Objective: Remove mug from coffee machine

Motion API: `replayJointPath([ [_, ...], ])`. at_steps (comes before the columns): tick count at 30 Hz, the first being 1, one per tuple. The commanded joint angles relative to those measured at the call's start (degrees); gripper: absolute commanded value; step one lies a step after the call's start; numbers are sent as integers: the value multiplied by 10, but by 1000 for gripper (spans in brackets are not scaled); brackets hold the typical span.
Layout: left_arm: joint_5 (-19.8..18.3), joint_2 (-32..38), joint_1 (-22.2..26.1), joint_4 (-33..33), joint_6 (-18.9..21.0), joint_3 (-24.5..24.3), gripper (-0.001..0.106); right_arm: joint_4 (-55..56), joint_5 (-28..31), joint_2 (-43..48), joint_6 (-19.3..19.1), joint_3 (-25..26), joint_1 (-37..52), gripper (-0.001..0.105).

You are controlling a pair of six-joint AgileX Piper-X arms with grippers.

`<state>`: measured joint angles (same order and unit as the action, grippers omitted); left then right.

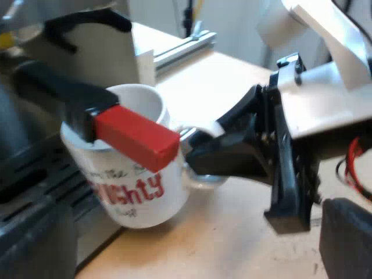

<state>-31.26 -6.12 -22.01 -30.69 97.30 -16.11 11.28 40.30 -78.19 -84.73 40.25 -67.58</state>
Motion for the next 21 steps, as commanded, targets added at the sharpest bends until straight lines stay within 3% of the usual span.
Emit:
replayJointPath([
  [1,-11,1,-3,14,6,-2,86,77,15,36,24,3,-1,0],
  [6,-11,1,-3,14,6,-2,86,170,15,92,53,3,-1,0],
  [15,-23,1,-5,27,15,-2,86,268,15,201,67,3,-1,0],
  [21,-25,1,-58,27,16,-2,86,339,17,266,94,3,-1,0],
])
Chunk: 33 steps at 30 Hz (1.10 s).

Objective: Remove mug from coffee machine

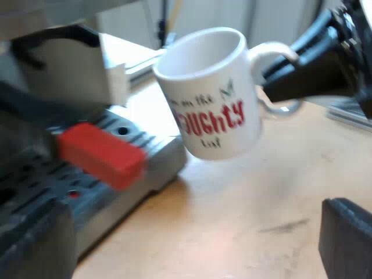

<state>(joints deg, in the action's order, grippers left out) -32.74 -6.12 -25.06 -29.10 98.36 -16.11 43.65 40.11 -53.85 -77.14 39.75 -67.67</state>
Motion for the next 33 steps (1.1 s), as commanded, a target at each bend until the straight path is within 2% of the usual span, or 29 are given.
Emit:
replayJointPath([
  [1,-10,1,-43,11,6,-2,86,36,27,42,30,8,0,0],
  [6,-10,1,-91,17,3,-2,86,89,50,95,64,8,0,0],
  [10,-10,1,-98,24,3,-2,86,136,87,136,99,8,0,0],
  [20,-10,1,-98,24,8,-2,86,169,167,194,102,-2,0,0],
  [24,-10,1,-98,24,8,-2,86,166,176,198,103,-8,0,0],
  [26,-10,1,-98,24,11,-2,86,161,184,204,107,-22,0,0],
  [28,-10,1,-98,24,16,-2,86,147,184,207,128,-52,0,0],
  [30,-10,1,-98,29,33,-2,86,97,185,207,129,-92,0,0],
  [33,-9,1,-98,29,33,-2,86,47,191,207,127,-119,0,0],
])
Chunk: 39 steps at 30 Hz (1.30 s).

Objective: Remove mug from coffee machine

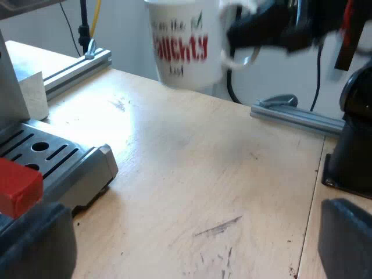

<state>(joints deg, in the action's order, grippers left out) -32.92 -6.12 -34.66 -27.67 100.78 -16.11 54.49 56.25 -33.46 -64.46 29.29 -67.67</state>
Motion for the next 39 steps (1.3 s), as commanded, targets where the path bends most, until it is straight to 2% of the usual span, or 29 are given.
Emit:
replayJointPath([
  [1,-7,1,-2,15,9,-2,86,-85,38,3,0,-27,0,0],
  [13,5,1,-2,15,9,-2,86,-272,109,3,-9,-149,0,0],
  [23,5,1,-2,15,9,-2,86,-304,126,-1,-9,-195,19,0],
  [27,5,1,-2,15,9,-2,86,-325,95,-6,-18,-196,67,0],
  [29,7,1,-2,15,9,-2,86,-343,67,-13,-48,-196,92,0],
  [30,9,1,-2,15,9,-2,86,-362,40,-18,-80,-196,112,0],
  [32,13,1,-2,15,9,-2,86,-393,7,-26,-115,-197,136,0],
  [34,14,1,-2,15,9,-2,86,-476,-42,-48,-171,-203,180,0],
  [37,14,1,-2,15,9,-2,86,-549,-60,-69,-211,-212,211,0],
  [39,14,1,-2,15,9,-2,86,-579,-71,-78,-223,-216,229,0],
])
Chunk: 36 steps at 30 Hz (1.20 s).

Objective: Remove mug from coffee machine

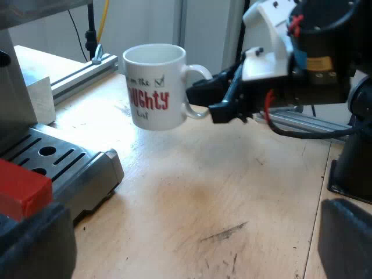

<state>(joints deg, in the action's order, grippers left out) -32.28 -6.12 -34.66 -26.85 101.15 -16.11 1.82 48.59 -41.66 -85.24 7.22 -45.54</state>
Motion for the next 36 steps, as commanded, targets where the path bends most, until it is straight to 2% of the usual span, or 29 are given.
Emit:
replayJointPath([
  [1,8,1,-2,6,5,-2,86,-69,-4,-2,-21,3,14,0],
  [3,8,1,-2,6,5,-2,86,-110,-39,-25,-35,-5,44,0],
  [4,8,1,-2,6,5,-2,86,-157,-80,-60,-61,-7,78,0],
  [7,8,1,-2,6,5,-2,86,-204,-111,-96,-94,-7,102,0],
  [10,8,1,-2,6,5,0,86,-252,-134,-133,-108,-7,124,0],
  [17,8,-2,-2,14,5,7,86,-364,-178,-239,-111,-7,167,0],
  [24,8,-2,-2,14,5,8,86,-408,-178,-299,-111,-7,167,0],
  [26,18,-2,-2,14,5,9,86,-408,-178,-307,-111,-7,167,0],
  [30,73,-2,-2,10,5,9,86,-402,-178,-309,-111,-7,167,0],
  [36,73,-2,-2,10,5,9,86,-389,-198,-309,-111,-7,167,0],
])
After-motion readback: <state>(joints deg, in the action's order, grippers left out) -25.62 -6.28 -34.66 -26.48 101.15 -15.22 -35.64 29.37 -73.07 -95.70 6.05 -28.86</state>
